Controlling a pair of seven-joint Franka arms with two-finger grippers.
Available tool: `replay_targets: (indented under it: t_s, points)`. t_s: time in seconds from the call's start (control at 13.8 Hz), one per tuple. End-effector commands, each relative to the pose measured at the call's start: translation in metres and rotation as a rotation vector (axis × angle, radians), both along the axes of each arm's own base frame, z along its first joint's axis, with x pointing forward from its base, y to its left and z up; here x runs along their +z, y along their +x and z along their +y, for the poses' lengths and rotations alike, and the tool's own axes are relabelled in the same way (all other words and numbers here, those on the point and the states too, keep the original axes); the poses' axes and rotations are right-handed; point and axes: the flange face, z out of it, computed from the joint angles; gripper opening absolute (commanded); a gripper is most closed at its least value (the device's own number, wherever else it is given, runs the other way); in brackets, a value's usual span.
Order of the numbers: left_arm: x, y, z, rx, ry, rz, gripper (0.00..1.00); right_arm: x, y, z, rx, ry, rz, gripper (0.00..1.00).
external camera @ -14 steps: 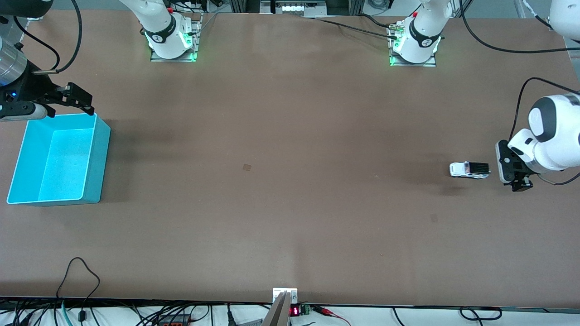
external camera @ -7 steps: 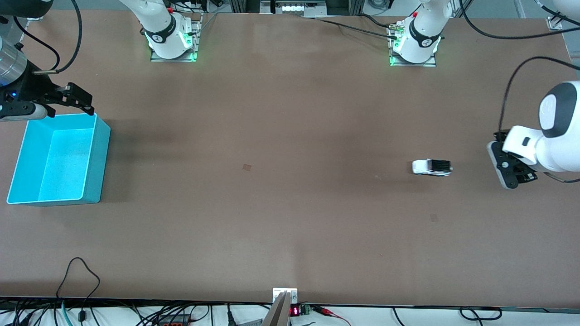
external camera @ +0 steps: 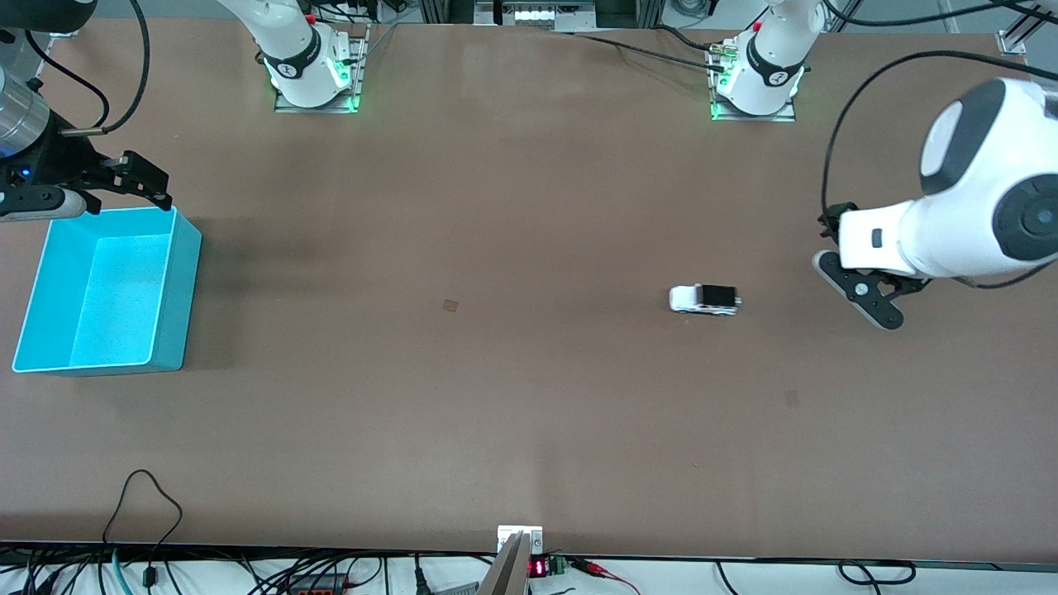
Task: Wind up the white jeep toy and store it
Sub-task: 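Open the left gripper, releasing the jeep, and raise it away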
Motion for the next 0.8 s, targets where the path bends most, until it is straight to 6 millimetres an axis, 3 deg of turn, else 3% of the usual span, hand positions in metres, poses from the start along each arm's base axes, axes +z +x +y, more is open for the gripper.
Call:
replay_targets:
  t_s: [0.0,0.07,0.29,0.51,0.58,0.72]
  points:
    - [0.029,-0.010,-0.007,0.074,0.067,-0.059,1.00,0.004,-0.007,-0.001,0.003,0.013,-0.002,1.00]
    - [0.033,-0.011,-0.004,0.102,0.058,-0.063,1.00,0.004,-0.007,-0.001,0.003,0.013,-0.002,1.00]
    - [0.056,-0.013,0.035,0.303,0.004,-0.141,1.00,0.004,-0.007,-0.001,0.003,0.013,-0.002,1.00]
    - [0.081,-0.026,0.057,0.429,0.026,-0.284,1.00,0.004,-0.007,-0.001,0.003,0.013,-0.002,1.00]
    - [0.085,-0.027,0.072,0.479,0.036,-0.300,1.00,0.004,-0.007,0.000,0.004,0.013,0.000,1.00]
    - [0.091,-0.041,0.080,0.547,0.026,-0.322,1.00,0.004,-0.007,0.000,0.004,0.013,-0.002,1.00]
